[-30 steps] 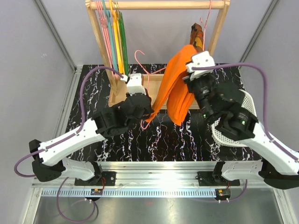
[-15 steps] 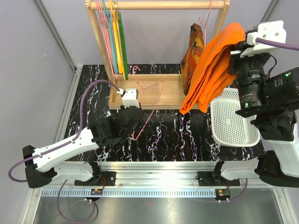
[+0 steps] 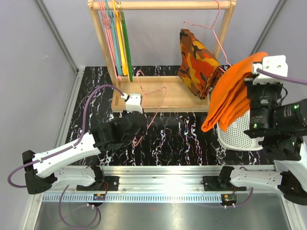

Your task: Remove the trousers from the hanger

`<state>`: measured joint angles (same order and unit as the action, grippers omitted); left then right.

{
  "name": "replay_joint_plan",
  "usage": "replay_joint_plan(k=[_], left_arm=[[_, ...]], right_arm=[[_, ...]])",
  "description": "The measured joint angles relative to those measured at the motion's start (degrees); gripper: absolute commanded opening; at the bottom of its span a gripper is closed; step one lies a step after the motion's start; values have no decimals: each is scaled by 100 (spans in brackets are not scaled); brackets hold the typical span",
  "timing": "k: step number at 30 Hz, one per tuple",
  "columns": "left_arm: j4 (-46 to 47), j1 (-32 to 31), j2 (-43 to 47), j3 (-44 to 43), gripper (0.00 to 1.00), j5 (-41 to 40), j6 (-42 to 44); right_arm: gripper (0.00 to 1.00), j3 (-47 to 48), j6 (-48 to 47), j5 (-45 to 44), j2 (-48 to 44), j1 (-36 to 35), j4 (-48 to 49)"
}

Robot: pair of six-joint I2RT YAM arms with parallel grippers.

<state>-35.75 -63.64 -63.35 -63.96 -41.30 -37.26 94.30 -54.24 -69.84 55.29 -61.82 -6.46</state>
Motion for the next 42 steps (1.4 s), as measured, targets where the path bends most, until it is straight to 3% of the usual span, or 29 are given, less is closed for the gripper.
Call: replay_joint_plan(k=[3, 8, 11, 17, 23, 27, 34, 42], left_arm=[[-39, 0, 0, 66, 0, 0, 15], [-57, 0, 0, 125, 0, 2, 20], [-63, 2, 0, 138, 0, 2, 22], [-81, 0, 24, 181, 0, 0, 42], [-68, 0, 79, 245, 0, -2, 72], [-48, 0, 85, 332, 0, 2, 83], [35, 2, 85, 474, 0, 68, 151], [306, 2, 107, 702, 0, 260, 245]], right_arm=[[0, -817, -192, -317, -463, 0, 372], [0, -1888, 354, -581, -702, 216, -103], [0, -2531, 1095, -435, -693, 931, -743], [0, -3230, 2575, 382, -472, 3003, -1753], [0, -3206, 3342, 446, -442, 3856, -1893], [0, -3206, 3451, 352, -490, 4192, -1871], [0, -3272, 2839, 203, -1034, 4503, -1373], [0, -3976, 2435, 251, -1318, 4656, -1261]])
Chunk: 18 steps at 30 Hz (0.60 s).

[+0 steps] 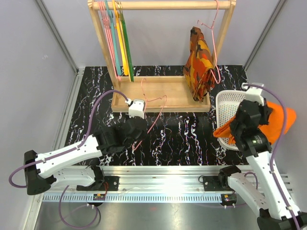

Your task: Remove the trousers from the hanger

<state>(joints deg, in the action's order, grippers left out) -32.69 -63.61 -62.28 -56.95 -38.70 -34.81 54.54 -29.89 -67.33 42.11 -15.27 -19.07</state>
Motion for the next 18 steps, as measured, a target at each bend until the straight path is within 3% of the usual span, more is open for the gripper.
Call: replay_joint_plan(k=[7, 18], left_arm=[[175, 0, 76, 76, 0, 197, 76], [229, 0, 236, 129, 0, 367, 184]], right_arm=[[0, -990, -227, 435, 739, 85, 367], [0, -754, 184, 1093, 2747, 382, 955]])
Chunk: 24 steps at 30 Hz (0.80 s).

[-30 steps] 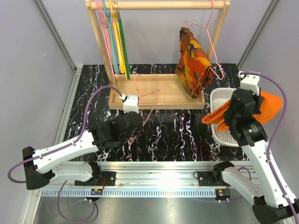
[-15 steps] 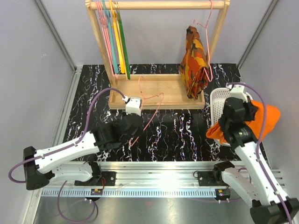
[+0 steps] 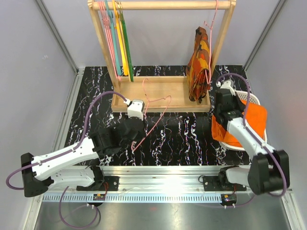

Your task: Remove the trousers from the hanger

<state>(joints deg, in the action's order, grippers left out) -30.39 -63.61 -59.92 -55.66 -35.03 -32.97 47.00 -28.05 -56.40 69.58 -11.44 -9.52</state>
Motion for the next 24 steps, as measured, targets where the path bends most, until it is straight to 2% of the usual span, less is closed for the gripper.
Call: replay_joint_plan(k=[1, 4, 5, 6, 8, 9, 11, 12, 14, 20, 24], left_arm=[[0, 0, 39, 0, 0, 7, 2], [-4, 0, 155, 0, 0, 17, 17], [-9, 0, 181, 0, 0, 17, 20], [-7, 0, 195, 0, 0, 20, 22], [-20, 0, 197, 0, 0, 31, 28], [-33, 0, 197, 0, 0, 37, 39], [-59, 0, 197, 0, 0, 42, 46], [-74, 0, 197, 0, 0, 44, 55], [-76, 0, 197, 0, 0, 46, 70], [-116, 0, 214, 0, 0, 61, 129], [-138, 0, 275, 0, 0, 63, 149]], right_arm=[[0, 74, 59, 66, 221, 48, 22], [11, 269, 289, 326, 750, 140, 74], [35, 328, 407, 431, 866, 175, 61], [54, 367, 570, 570, 949, 221, 55], [61, 437, 839, 868, 1043, 348, -57], [73, 463, 1025, 1106, 1062, 439, -151], [83, 546, 1379, 1499, 1075, 616, -391], [92, 610, 1600, 1731, 1069, 719, -551], [99, 802, 2000, 2221, 1038, 935, -890], [100, 1578, 3010, 3421, 446, 1351, -1958], [100, 1759, 3683, 4218, -264, 1624, -2203]])
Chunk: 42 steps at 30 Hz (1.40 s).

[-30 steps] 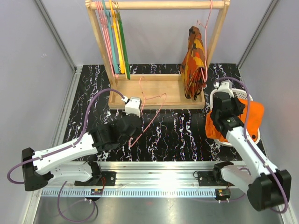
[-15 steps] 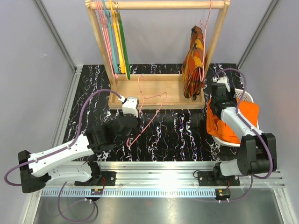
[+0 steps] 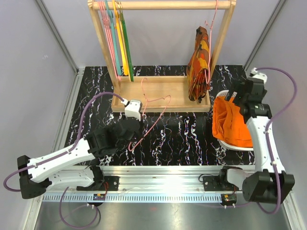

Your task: Remove the trousers from the hanger

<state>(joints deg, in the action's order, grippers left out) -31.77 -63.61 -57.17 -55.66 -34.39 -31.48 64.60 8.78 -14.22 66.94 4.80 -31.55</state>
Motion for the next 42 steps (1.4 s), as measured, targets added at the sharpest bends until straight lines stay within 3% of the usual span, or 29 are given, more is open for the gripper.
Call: replay_joint_plan(k=[4, 11, 18, 26, 32, 42], left_arm=[[-46, 0, 129, 0, 0, 9, 0], [-225, -2, 341, 0, 0, 22, 0], [-422, 0, 363, -33, 0, 20, 2], [-616, 0, 278, -372, 0, 55, 42], [-693, 0, 9, -896, 0, 31, 190], [-555, -57, -699, -1593, 0, -431, 822]], right_arm=[[99, -20, 887, 535, -184, 581, -199], [99, -638, 1792, 922, 1027, 848, -319], [100, -713, 1919, 367, 2540, 841, -273], [99, -378, 1707, -59, 2997, 651, -518], [100, -372, 1545, -118, 2656, 605, -654], [99, 726, 1401, 52, -122, 608, -1379]])
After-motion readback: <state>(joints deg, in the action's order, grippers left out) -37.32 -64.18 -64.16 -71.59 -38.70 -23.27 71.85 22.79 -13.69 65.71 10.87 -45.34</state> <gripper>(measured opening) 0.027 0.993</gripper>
